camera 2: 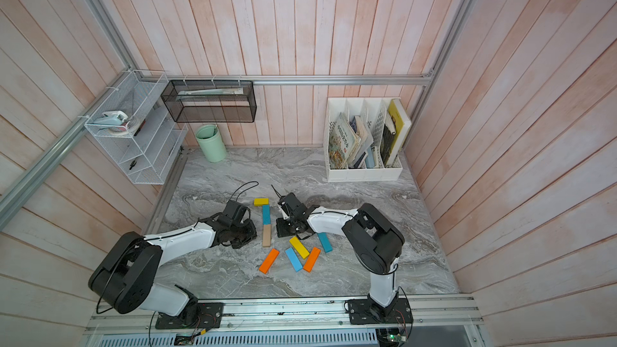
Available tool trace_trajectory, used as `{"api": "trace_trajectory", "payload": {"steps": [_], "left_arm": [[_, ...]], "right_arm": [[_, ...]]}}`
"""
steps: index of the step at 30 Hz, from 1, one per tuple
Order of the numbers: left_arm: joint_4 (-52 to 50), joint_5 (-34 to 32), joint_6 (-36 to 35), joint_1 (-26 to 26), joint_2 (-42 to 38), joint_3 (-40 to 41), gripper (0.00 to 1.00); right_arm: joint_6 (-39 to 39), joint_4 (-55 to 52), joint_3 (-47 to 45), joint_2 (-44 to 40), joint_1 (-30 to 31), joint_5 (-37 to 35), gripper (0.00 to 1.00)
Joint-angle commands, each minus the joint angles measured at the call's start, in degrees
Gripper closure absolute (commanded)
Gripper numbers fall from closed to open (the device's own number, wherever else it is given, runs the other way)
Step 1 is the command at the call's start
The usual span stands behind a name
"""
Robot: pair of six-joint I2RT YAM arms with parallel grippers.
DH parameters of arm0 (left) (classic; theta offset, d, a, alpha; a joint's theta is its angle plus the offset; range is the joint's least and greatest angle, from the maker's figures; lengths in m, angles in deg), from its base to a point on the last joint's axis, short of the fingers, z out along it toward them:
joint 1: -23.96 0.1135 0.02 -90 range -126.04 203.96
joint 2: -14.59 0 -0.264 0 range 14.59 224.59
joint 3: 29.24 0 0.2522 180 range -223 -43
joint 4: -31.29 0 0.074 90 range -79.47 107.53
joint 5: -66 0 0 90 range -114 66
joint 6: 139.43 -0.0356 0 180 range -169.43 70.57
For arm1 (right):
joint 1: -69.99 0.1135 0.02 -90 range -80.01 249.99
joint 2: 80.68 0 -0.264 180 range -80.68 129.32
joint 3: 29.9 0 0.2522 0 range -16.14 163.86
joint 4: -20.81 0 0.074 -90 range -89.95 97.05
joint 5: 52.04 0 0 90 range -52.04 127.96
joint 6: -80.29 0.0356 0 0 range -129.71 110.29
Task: Assemble a giraffe with building blocks
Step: Assemble the building block at the center of the board, then adjust the building block at the center of the board.
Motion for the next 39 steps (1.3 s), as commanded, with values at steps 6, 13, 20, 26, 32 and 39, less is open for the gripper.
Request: {"api": "trace_trajectory", "payload": {"steps": [6,13,20,26,32,39], "left_arm": [[-5.3,-0.2,-1.4,0.2,-13.1,4.8,0.92],[-13.2,1.7,-3.8,-1.0,-27.7,8.3,0.69],[-11.9,4.3,-1.4,-7.1,-28.1,14.0,0.84],[-8.0,4.8,-1.0,-9.0,-22.0,15.9,1.00],[-7.0,4.6,-0.7,-9.5,-19.7,14.4,1.00],[-6.1,4.3,1.3,-12.7,-17.1,13.4,1.00]], "right_arm": [[-2.2,-7.0,-2.3,-10.3,2.3,-9.3,1.00],[0.5,-16.4,-4.6,-19.6,10.9,-11.2,0.72],[8.3,-7.6,-13.5,-24.2,13.6,-0.9,1.00],[11.2,-1.8,-14.6,-19.1,15.1,1.0,1.00],[11.7,0.8,-13.7,-14.2,15.1,1.0,1.00],[10.8,0.8,-12.6,-11.9,14.9,-0.6,1.00]]}}
